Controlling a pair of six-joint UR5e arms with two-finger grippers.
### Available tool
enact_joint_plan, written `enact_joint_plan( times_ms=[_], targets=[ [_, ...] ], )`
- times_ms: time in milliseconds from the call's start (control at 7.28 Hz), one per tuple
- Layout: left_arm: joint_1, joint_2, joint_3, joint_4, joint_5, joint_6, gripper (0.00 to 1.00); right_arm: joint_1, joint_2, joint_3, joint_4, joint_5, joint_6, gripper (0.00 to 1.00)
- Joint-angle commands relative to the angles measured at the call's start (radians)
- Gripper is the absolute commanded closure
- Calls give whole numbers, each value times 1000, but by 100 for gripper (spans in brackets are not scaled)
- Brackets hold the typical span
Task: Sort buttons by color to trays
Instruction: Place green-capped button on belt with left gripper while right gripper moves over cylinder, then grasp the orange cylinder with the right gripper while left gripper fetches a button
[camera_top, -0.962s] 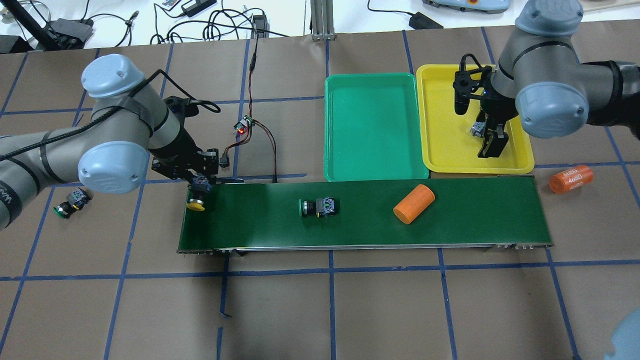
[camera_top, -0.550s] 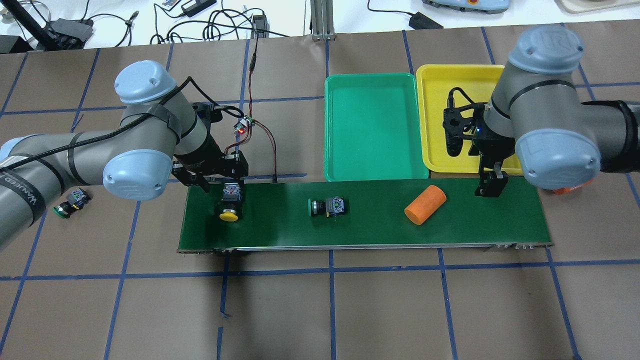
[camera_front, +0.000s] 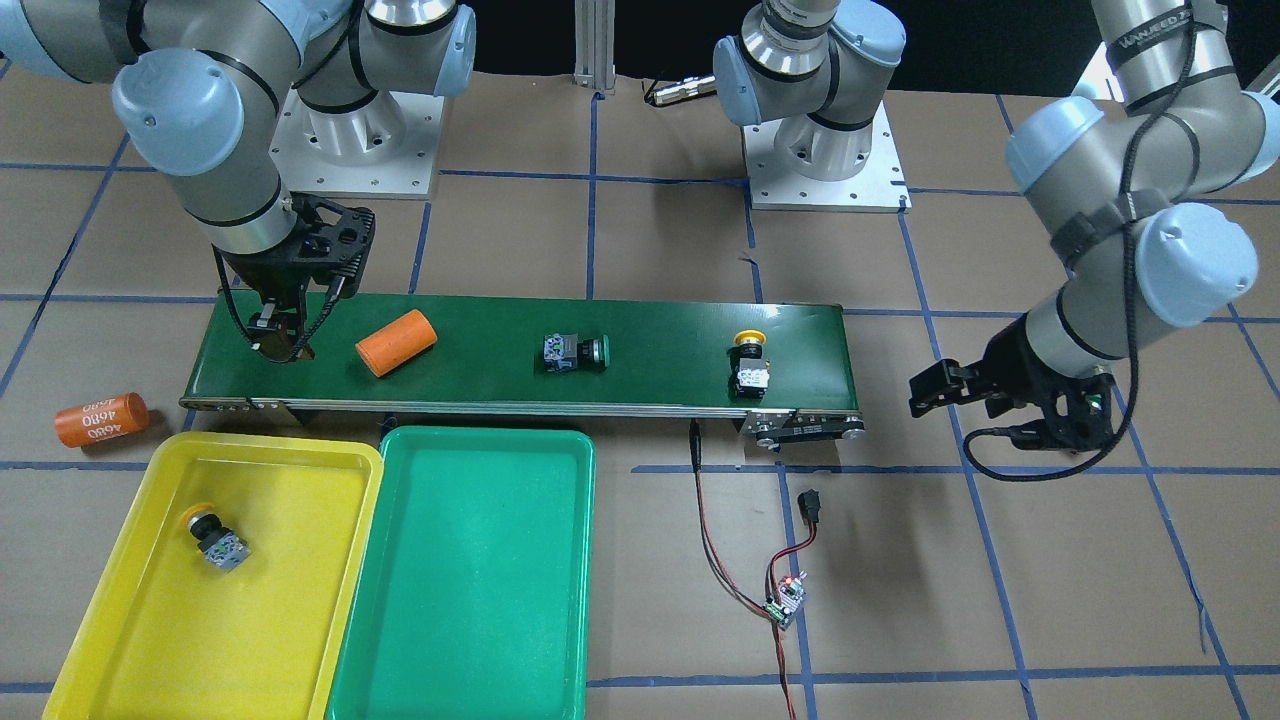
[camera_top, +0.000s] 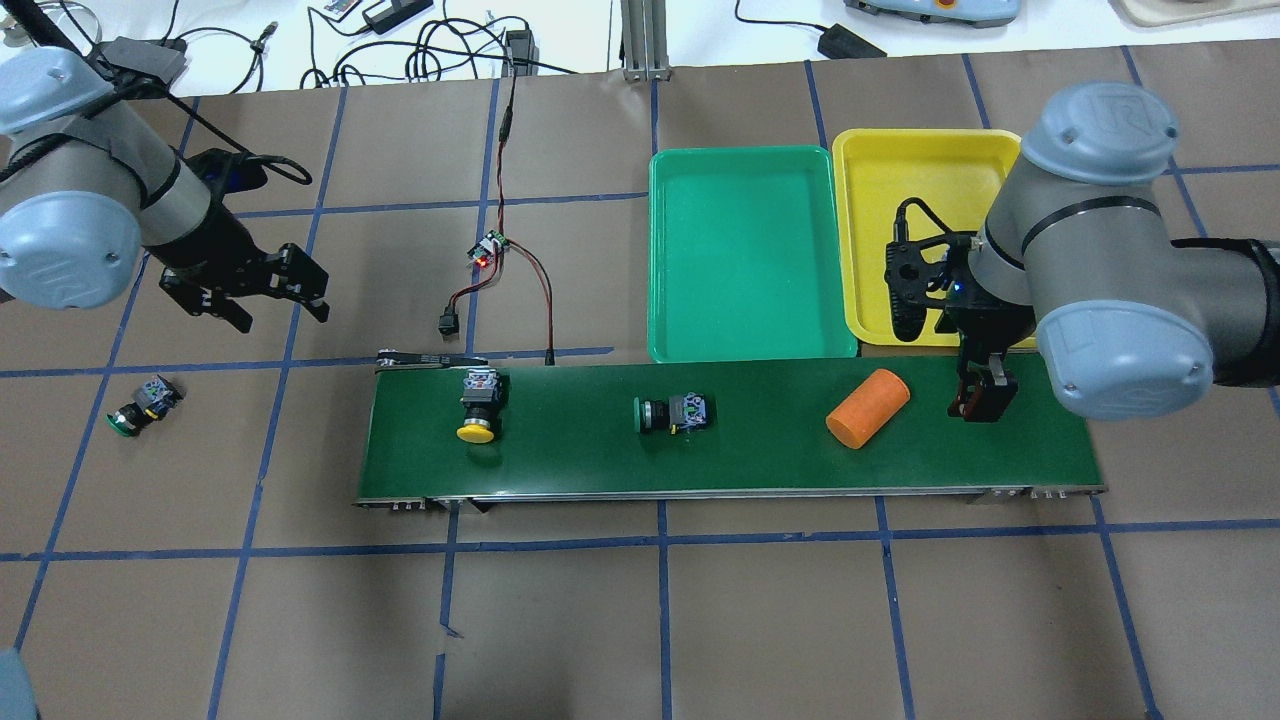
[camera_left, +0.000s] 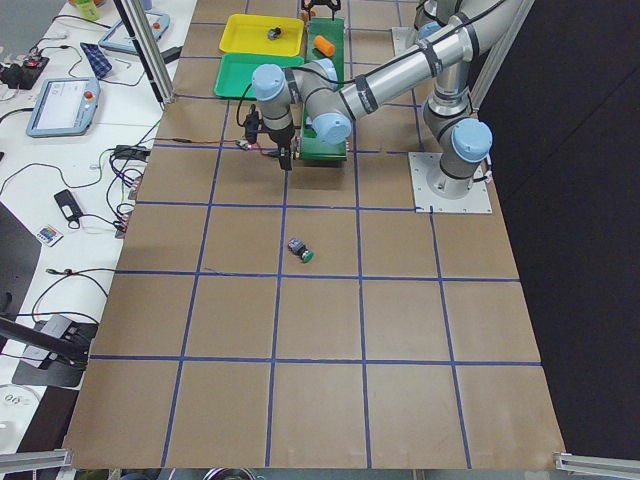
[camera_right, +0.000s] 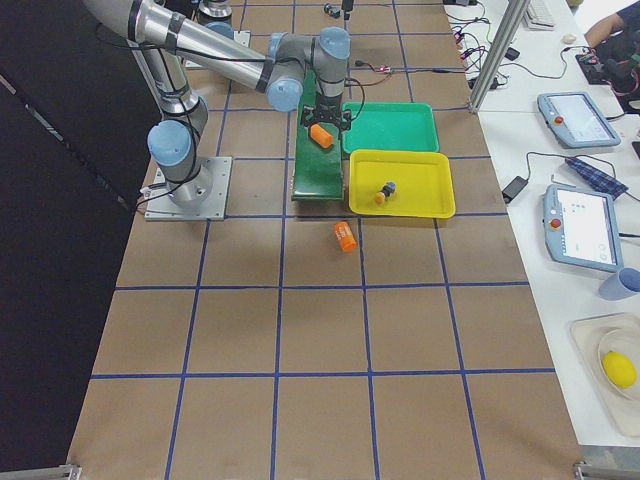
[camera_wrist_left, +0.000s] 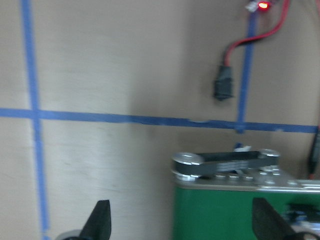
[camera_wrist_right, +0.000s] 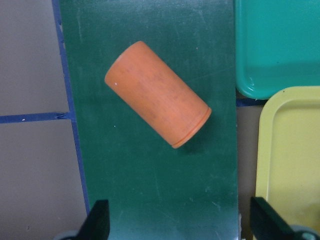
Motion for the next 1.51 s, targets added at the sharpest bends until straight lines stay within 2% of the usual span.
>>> enact_joint_plan(
  times_ms=[0,137,412,825,962,1374],
  targets=[
    [118,-106,17,165,115,307,0,22,-14,6,1,2,5,0],
    [193,-123,-2,186,115,500,1,27,-11,14,1,2,6,0],
    [258,-160,-18,187,114,711,2,25,23,33,-6,25,0,0],
    [270,-200,-52,207,119,807,1,25,28,34,-6,25,0,0],
    [272,-217,-50,260,128,816,0,25,28,36,-6,25,0,0],
    [272,-214,-50,279,131,825,0,27,28,37,-8,25,-4,0]
  ],
)
